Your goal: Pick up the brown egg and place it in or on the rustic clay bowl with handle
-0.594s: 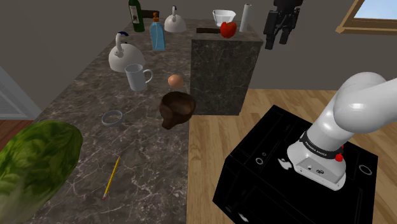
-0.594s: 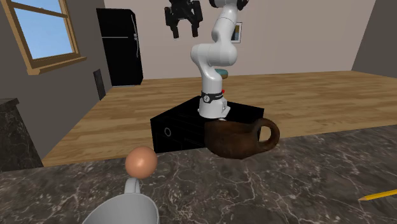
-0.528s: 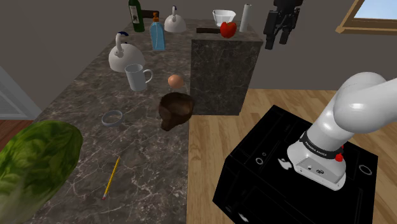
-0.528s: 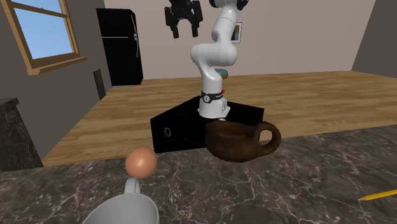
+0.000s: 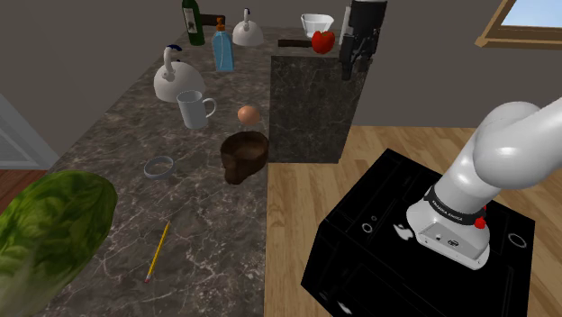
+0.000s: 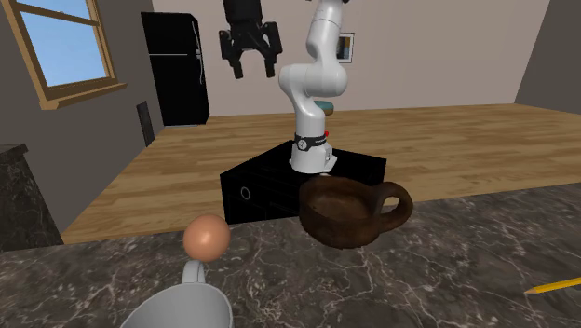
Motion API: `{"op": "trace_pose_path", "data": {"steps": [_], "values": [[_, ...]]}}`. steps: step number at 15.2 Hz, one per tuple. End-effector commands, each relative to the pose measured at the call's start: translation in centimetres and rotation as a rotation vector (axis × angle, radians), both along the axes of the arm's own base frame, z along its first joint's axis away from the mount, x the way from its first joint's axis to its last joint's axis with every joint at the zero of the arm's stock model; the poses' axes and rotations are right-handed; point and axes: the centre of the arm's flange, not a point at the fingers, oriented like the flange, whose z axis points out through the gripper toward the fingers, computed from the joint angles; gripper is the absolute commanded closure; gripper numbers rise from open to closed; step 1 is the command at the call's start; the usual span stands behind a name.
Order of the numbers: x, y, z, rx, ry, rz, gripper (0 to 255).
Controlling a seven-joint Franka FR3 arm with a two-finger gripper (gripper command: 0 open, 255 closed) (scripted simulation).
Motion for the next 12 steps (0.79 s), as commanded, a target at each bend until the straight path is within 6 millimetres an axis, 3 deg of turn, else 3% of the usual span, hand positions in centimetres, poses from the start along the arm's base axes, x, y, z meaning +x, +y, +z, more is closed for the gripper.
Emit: {"op": "trace_pose_path", "data": {"steps": [1, 12], "values": [[2.1, 0.4, -1.4, 0.008, -0.012, 0.037, 0], [13.7, 3.9, -8.3, 0.048, -0.068, 0.237, 0]]}}
